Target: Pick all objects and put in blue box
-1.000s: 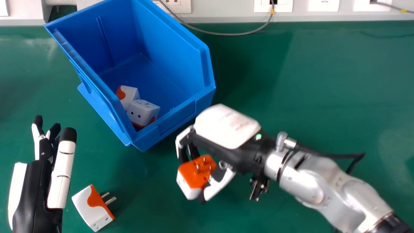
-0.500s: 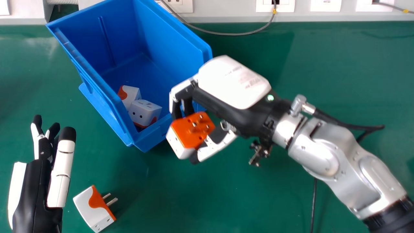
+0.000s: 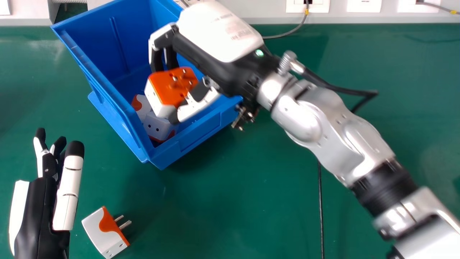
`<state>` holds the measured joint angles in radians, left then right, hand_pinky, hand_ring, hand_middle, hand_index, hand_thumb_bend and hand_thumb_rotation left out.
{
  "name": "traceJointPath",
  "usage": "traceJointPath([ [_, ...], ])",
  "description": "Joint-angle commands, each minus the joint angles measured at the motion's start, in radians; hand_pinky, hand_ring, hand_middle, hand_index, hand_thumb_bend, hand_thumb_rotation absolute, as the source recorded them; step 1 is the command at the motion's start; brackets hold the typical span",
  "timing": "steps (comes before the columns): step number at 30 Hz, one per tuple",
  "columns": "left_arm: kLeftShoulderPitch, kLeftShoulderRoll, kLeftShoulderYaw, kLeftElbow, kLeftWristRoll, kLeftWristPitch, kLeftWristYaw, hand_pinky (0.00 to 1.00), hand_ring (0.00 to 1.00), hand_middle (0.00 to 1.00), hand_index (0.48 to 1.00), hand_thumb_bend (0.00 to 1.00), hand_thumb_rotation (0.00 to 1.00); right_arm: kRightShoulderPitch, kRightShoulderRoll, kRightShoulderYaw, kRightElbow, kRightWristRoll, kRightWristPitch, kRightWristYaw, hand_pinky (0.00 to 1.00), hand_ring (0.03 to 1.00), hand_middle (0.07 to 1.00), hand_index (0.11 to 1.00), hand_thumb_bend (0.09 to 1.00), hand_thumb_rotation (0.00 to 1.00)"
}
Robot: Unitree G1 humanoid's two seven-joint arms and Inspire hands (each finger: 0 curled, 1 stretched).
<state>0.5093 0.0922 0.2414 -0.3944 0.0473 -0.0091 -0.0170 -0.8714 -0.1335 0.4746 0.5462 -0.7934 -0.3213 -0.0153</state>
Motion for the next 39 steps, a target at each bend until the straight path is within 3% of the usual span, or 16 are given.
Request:
traceJointPath([
  [1,0.001,0.006,0.001,-0.007,0.008,-0.012,0.002,0.89,0.96,0.98,1.0,0.62,1.0,-0.103,0.044,0.01,0.073,-0.01,0.016,-0.055,0.06,0.114,0.191,0.469,0.484,0.14],
  [10,0.007,0.006,0.009,0.004,-0.005,-0.037,-0.002,0.89,0.96,0.98,1.0,0.62,1.0,-0.351,0.196,0.08,0.47,-0.059,0.136,-0.18,0.08,0.13,0.218,0.469,0.488,0.14],
  [20,0.019,0.002,0.004,0.006,-0.006,-0.066,0.0,0.89,0.96,0.97,1.0,0.6,1.0,-0.46,0.293,0.114,0.669,-0.057,0.197,-0.203,0.13,0.186,0.314,0.482,0.501,0.09],
  [29,0.03,0.002,0.002,-0.004,-0.006,-0.063,0.0,0.88,0.95,0.97,0.999,0.59,1.0,-0.47,0.332,0.174,0.742,-0.069,0.271,-0.198,0.17,0.204,0.364,0.486,0.511,0.04],
  [39,0.043,-0.006,-0.015,-0.038,0.018,-0.045,0.008,0.88,0.95,0.96,0.999,0.59,1.0,-0.428,0.323,0.215,0.75,-0.072,0.293,-0.197,0.19,0.28,0.412,0.499,0.515,0.01],
])
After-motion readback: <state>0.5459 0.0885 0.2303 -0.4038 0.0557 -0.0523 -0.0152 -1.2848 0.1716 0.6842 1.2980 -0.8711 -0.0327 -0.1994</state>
